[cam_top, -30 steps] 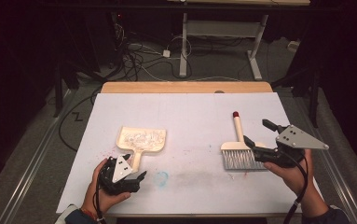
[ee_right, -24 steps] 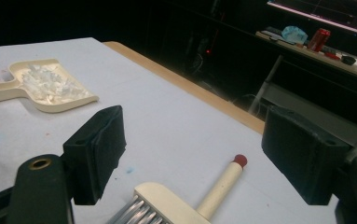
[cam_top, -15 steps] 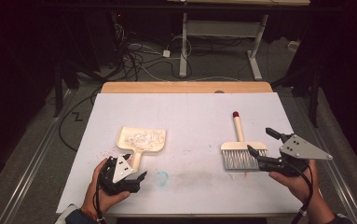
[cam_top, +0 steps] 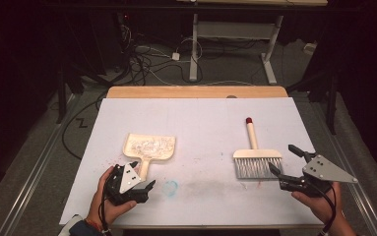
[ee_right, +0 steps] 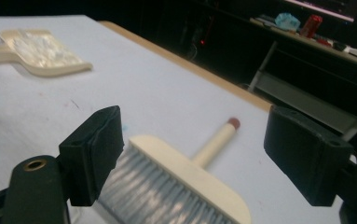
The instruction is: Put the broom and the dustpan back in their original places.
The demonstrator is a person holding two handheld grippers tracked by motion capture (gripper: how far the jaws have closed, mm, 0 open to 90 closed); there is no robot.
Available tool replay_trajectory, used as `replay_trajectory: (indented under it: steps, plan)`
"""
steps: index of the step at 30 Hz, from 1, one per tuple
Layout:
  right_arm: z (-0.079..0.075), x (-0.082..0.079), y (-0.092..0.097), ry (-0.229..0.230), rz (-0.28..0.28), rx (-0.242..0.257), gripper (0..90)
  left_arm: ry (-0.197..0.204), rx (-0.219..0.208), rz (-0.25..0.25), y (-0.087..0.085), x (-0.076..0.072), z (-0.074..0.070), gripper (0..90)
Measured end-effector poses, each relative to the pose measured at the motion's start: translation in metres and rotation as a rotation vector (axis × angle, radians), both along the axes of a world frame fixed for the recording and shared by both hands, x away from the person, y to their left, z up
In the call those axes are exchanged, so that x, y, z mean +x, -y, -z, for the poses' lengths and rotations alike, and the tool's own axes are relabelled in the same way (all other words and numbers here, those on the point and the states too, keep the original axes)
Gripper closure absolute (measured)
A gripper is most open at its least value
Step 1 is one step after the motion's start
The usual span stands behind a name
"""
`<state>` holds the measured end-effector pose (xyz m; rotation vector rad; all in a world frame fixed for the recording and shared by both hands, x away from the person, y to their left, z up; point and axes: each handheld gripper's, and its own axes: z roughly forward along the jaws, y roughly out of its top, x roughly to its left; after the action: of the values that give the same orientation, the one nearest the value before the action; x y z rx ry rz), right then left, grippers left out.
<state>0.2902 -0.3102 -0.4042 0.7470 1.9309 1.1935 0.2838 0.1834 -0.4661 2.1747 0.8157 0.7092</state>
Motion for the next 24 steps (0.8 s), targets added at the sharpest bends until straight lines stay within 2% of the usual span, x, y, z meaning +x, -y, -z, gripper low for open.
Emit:
replay_trajectory:
  steps: [2, 6, 9, 13, 15, 18, 19, 24]
  plan:
    - [0.004, -0.001, 0.003, -0.015, 0.008, 0.009, 19.8, 0.001, 0.002, 0.002, 0.000, 0.000, 0.000, 18.2]
    - [0.013, -0.003, 0.009, -0.030, 0.029, -0.004, 18.2, 0.003, -0.003, 0.005, 0.001, 0.000, 0.000, 18.2]
    - [0.020, -0.005, 0.014, -0.050, 0.052, 0.016, 17.5, 0.006, -0.004, 0.004, 0.001, 0.001, 0.000, 18.1]
    - [0.031, -0.008, 0.019, -0.074, 0.073, 0.013, 16.8, 0.009, 0.001, 0.005, 0.002, 0.001, 0.000, 18.0]
    - [0.036, -0.009, 0.019, -0.088, 0.076, -0.006, 16.9, 0.012, 0.001, 0.002, 0.002, 0.001, 0.000, 17.9]
    - [0.041, -0.010, 0.017, -0.118, 0.057, 0.003, 16.8, 0.015, 0.006, 0.003, 0.003, -0.001, 0.000, 17.9]
    - [0.041, -0.010, 0.015, -0.112, 0.055, -0.016, 16.8, 0.017, 0.008, 0.002, 0.003, -0.001, 0.000, 17.9]
    - [0.040, -0.012, 0.010, -0.098, 0.047, -0.016, 16.7, 0.024, 0.017, 0.015, 0.006, -0.003, 0.000, 17.4]
